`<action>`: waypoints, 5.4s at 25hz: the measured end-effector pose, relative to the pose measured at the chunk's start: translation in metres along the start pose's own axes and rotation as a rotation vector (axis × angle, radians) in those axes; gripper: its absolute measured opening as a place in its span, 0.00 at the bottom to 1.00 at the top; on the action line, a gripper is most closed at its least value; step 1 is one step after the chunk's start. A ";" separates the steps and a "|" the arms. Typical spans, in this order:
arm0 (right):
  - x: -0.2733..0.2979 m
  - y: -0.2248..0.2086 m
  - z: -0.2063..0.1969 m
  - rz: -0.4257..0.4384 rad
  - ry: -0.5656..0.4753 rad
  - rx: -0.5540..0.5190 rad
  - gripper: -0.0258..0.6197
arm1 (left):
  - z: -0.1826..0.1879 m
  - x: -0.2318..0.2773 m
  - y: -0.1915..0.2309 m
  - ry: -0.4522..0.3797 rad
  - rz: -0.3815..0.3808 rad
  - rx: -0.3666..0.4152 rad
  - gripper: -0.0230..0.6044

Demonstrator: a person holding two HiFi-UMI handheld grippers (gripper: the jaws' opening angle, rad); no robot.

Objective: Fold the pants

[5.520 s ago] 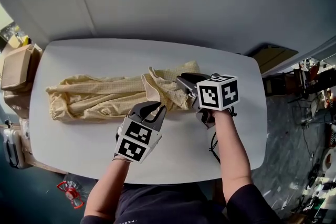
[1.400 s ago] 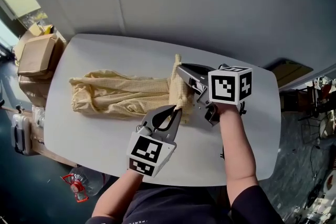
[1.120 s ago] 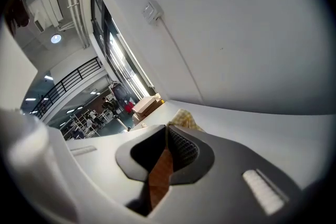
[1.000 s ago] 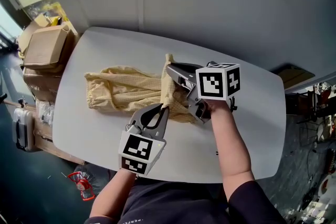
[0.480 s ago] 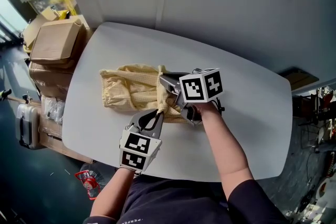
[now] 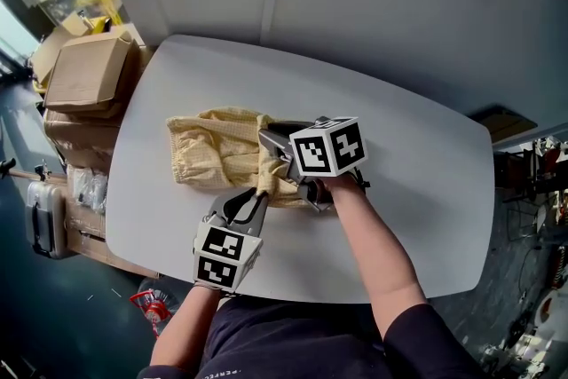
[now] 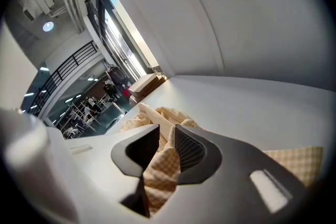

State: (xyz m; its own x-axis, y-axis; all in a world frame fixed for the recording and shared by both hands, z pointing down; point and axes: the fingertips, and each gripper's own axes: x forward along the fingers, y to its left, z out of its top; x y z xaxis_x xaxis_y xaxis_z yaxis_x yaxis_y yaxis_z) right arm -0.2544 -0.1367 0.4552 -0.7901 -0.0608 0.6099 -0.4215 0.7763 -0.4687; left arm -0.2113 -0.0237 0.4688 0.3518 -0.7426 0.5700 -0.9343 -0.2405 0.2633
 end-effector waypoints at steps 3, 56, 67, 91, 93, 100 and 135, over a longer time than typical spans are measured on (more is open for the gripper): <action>-0.020 0.002 0.012 0.013 -0.055 -0.009 0.20 | 0.007 -0.012 0.005 -0.021 0.042 0.017 0.17; -0.142 -0.127 -0.069 -0.074 -0.060 0.160 0.25 | 0.039 0.110 -0.145 -0.035 -0.110 0.215 0.12; -0.154 -0.088 -0.034 -0.136 -0.113 0.106 0.16 | 0.106 0.029 -0.104 -0.271 -0.107 0.049 0.12; 0.064 0.098 0.056 0.102 -0.103 -0.036 0.09 | 0.034 -0.121 0.151 -0.318 0.320 -0.216 0.16; 0.079 0.104 0.047 0.107 -0.058 -0.049 0.11 | 0.017 -0.119 0.159 -0.270 0.323 -0.235 0.17; 0.113 0.103 0.018 -0.002 0.071 -0.172 0.11 | -0.016 -0.107 0.173 -0.160 0.301 -0.248 0.17; -0.087 0.103 -0.032 -0.176 -0.302 -0.196 0.04 | 0.045 -0.098 0.032 -0.242 0.180 -0.013 0.02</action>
State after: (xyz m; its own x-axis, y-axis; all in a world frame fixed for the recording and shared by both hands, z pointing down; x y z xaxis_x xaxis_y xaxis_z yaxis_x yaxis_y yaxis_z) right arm -0.2145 -0.0315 0.3748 -0.8208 -0.3628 0.4412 -0.4926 0.8406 -0.2253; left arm -0.2780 0.0131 0.3866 0.1546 -0.9002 0.4071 -0.9790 -0.0841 0.1858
